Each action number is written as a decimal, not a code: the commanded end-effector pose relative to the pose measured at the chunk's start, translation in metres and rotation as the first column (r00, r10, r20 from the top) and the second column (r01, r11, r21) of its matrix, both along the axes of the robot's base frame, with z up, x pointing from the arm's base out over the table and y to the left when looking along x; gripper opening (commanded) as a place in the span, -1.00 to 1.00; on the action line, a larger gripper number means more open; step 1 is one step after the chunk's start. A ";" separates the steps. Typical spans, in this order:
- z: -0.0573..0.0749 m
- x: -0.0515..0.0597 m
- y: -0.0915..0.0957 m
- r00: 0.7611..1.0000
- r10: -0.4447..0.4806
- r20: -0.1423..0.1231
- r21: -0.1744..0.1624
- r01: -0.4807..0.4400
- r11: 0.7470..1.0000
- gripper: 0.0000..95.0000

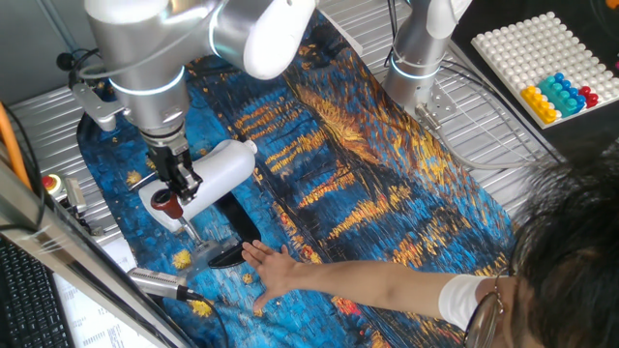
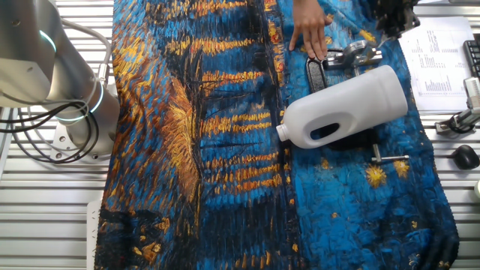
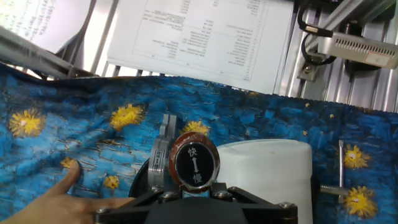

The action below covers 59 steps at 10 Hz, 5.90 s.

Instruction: Pull up the lever

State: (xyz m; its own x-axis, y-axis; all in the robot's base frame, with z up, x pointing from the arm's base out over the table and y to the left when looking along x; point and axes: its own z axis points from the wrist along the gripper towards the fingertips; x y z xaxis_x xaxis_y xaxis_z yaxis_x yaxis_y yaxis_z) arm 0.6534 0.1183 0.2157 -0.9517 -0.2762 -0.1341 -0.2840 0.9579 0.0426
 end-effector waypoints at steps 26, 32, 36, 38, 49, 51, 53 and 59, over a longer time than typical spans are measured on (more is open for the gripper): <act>-0.018 0.040 0.005 0.981 0.017 0.192 0.061 -0.029 0.998 -0.60; -0.027 0.055 0.012 0.980 0.000 0.198 0.065 -0.013 0.998 -0.60; -0.034 0.062 0.015 0.980 -0.012 0.199 0.065 -0.002 0.998 -0.60; -0.038 0.066 0.017 0.980 -0.023 0.198 0.067 0.009 0.998 -0.60; -0.049 0.081 0.024 0.980 -0.035 0.195 0.038 0.028 0.999 -0.60; -0.049 0.081 0.024 0.981 -0.032 0.193 0.038 0.026 0.999 -0.60; -0.045 0.081 0.024 0.982 -0.010 0.187 0.029 0.005 1.000 -0.20; -0.016 0.080 0.023 0.986 -0.045 0.163 0.047 0.038 0.998 -1.00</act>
